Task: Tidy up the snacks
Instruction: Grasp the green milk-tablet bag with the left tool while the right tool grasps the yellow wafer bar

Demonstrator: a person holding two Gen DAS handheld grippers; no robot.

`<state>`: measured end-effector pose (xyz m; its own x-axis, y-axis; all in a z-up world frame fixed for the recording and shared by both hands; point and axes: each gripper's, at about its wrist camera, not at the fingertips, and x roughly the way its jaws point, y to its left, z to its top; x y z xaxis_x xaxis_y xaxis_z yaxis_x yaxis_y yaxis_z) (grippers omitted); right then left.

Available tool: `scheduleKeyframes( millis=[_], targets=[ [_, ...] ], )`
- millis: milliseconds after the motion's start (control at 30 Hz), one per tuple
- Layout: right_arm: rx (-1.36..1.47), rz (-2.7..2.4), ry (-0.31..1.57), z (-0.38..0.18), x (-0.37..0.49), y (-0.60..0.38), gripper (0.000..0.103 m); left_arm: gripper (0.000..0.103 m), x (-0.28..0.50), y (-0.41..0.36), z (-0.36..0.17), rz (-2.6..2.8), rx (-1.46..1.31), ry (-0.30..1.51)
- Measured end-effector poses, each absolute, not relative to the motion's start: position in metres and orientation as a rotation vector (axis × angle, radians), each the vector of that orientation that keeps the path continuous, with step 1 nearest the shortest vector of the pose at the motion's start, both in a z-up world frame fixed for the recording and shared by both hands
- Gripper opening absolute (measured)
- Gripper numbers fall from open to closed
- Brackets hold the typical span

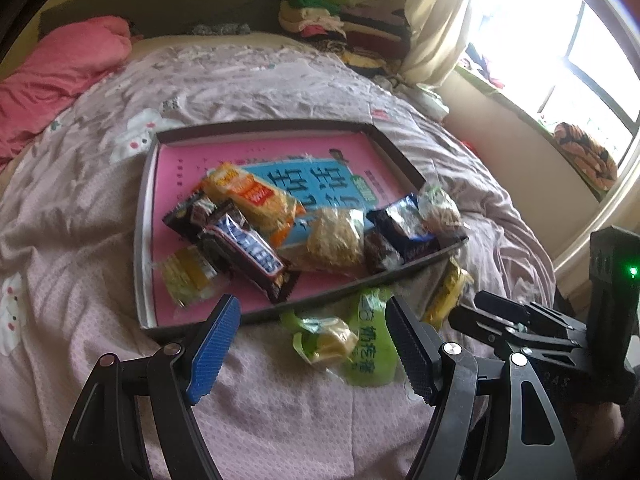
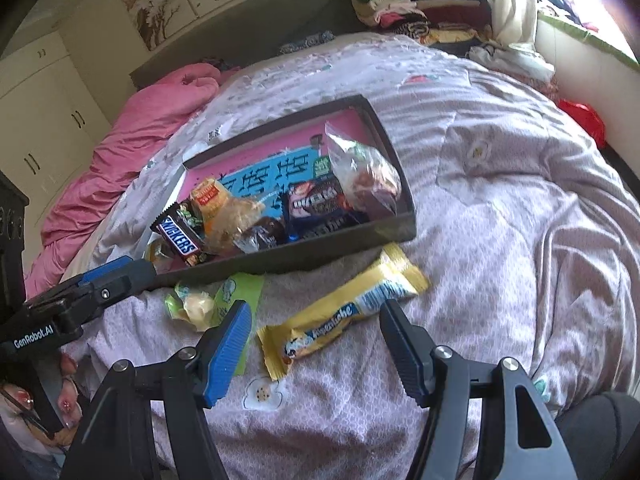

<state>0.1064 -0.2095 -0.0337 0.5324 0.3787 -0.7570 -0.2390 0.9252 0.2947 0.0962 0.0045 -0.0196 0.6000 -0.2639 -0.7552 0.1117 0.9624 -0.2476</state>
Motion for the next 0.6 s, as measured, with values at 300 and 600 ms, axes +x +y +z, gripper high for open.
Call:
scheduleKeyframes(
  millis=[300, 600],
  targets=[
    [0.208, 0.371, 1.004, -0.051, 0.114, -0.215, 0.057, 0.077, 0.098, -0.01, -0.044, -0.265, -0.189, 0.984],
    [0.268, 0.371, 1.013, -0.062, 0.133, -0.216, 0.053, 0.076, 0.104, -0.009, -0.066, -0.261, -0.231, 1.028]
  ],
)
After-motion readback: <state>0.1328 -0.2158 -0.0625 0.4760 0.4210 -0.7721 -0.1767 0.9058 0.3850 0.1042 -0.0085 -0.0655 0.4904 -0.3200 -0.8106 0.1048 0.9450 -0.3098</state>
